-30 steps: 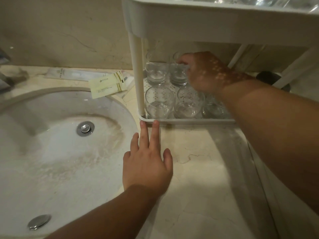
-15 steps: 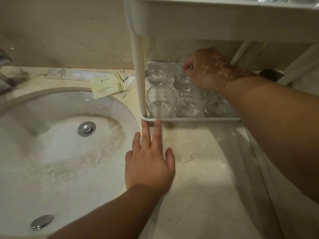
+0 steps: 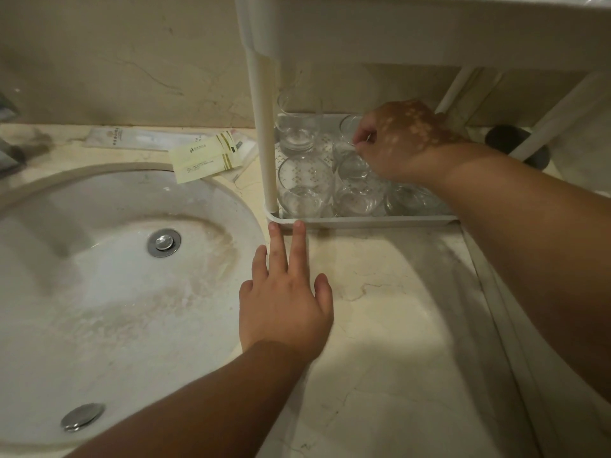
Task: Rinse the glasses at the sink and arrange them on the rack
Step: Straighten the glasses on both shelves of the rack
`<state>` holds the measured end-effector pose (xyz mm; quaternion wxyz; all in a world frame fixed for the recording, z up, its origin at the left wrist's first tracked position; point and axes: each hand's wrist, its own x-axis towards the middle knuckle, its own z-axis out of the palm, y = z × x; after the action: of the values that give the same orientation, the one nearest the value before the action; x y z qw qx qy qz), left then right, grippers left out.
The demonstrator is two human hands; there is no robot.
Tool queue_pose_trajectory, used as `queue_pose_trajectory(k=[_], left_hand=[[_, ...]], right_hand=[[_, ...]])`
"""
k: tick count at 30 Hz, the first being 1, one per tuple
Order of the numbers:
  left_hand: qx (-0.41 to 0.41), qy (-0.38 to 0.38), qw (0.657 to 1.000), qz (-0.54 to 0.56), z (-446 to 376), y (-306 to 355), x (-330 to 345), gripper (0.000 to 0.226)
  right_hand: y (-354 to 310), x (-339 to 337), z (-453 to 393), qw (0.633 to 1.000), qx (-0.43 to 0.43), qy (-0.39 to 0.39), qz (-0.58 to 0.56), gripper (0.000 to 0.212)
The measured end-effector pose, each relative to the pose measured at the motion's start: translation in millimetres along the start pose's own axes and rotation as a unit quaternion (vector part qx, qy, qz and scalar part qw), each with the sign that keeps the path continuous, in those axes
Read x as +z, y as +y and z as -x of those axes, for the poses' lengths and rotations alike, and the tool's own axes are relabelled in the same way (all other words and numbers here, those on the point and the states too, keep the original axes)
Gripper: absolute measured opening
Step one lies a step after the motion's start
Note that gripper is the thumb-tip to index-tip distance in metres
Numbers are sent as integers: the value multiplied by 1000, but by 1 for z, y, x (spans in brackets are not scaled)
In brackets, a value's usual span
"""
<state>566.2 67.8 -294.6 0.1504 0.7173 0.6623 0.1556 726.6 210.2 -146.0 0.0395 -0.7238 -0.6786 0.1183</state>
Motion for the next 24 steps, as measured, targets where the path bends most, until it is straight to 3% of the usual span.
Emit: queue_pose_trajectory(k=[4, 8, 12, 15, 24], left_hand=[[0, -2, 1000, 1, 0, 0, 0, 75], [0, -4, 1000, 0, 0, 0, -1, 75], [-1, -5, 1000, 1, 0, 0, -1, 75], [-1, -3, 1000, 1, 0, 0, 0, 75], [-1, -5, 1000, -4, 0, 1, 0, 74]], right_hand=[[7, 6, 0, 1000, -14, 27, -6, 16], [32, 10, -5, 986, 26, 162, -39, 30], [50, 14, -11, 975, 180, 87, -101, 53], [54, 21, -12, 977, 179, 34, -109, 56], [56, 19, -15, 981, 181, 4, -74, 51]])
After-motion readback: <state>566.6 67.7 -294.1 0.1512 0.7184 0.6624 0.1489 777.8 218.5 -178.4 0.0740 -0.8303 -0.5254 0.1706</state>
